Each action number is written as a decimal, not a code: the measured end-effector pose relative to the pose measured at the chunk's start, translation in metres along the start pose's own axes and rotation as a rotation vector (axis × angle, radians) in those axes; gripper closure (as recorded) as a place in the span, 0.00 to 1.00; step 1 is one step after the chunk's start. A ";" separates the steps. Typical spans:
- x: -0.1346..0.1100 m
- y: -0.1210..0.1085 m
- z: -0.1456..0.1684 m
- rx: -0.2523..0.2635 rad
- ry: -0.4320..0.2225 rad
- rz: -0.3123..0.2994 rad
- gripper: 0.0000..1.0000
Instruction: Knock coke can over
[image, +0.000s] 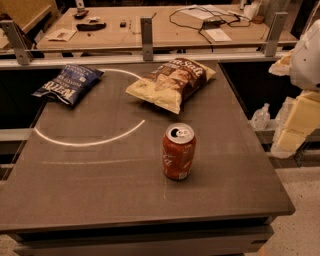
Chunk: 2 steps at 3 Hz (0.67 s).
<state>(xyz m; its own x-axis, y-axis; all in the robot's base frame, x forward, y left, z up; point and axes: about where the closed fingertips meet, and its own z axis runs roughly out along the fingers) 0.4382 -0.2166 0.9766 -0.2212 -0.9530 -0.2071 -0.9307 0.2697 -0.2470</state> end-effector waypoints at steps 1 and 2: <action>0.000 0.000 0.000 0.000 0.000 0.000 0.00; -0.002 0.000 -0.002 -0.005 -0.032 0.001 0.00</action>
Offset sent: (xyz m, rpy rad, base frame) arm -0.0017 0.0027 0.0000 0.0742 0.0144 0.0205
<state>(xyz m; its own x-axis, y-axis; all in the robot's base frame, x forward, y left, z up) 0.4377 -0.2148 0.9789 -0.2127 -0.9478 -0.2377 -0.9319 0.2699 -0.2424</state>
